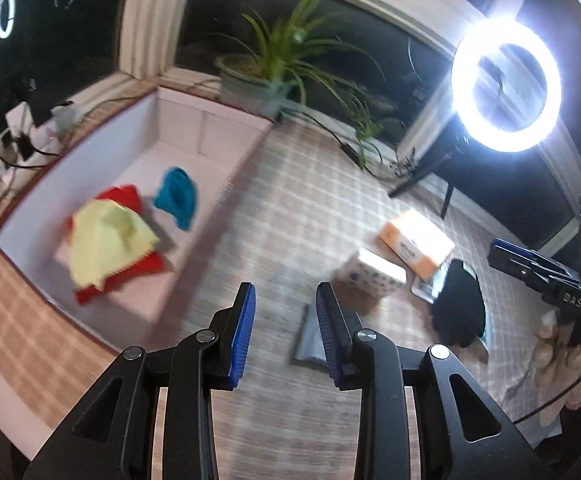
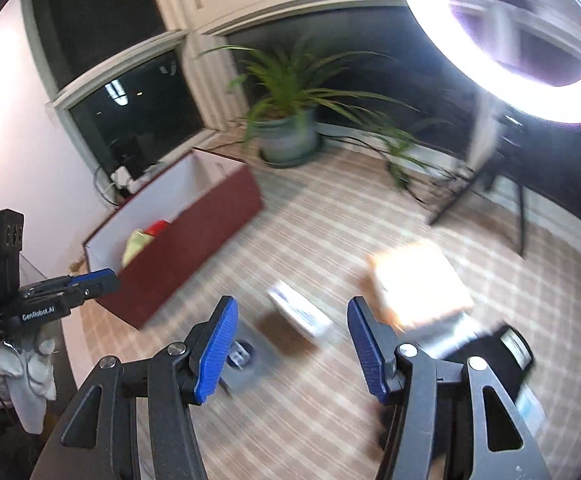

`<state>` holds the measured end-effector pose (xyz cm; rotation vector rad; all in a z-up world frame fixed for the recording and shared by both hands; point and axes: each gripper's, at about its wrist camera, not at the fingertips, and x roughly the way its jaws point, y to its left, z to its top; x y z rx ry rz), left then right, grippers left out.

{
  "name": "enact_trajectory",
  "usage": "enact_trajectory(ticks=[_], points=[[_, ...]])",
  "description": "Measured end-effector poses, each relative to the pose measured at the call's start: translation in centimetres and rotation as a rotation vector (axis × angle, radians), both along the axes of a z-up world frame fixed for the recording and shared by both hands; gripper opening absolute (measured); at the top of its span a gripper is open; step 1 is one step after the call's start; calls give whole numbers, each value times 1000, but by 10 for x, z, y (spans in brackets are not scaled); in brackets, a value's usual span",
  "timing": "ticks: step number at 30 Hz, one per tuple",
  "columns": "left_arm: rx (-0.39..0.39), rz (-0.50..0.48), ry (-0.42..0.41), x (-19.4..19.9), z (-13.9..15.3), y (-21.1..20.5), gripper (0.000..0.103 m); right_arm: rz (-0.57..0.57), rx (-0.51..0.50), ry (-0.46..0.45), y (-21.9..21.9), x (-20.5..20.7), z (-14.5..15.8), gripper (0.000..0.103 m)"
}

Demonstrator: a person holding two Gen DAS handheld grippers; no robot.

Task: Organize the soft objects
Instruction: 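Move both tools toward the black glove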

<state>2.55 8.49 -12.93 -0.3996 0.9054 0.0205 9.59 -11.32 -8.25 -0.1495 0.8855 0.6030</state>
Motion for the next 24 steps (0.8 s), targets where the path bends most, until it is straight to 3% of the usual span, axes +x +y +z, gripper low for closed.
enact_trajectory(ticks=[6, 9, 17, 24], points=[[-47, -35, 46, 11, -15, -39, 31, -107, 18, 10, -73, -14, -7, 53], [-78, -46, 88, 17, -24, -52, 44, -164, 33, 22, -108, -18, -10, 53], [-102, -126, 96, 31, -32, -102, 44, -305, 53, 74, -189, -17, -18, 53], [-152, -236, 93, 56, -35, -160, 44, -358, 96, 154, -231, 2, -33, 53]])
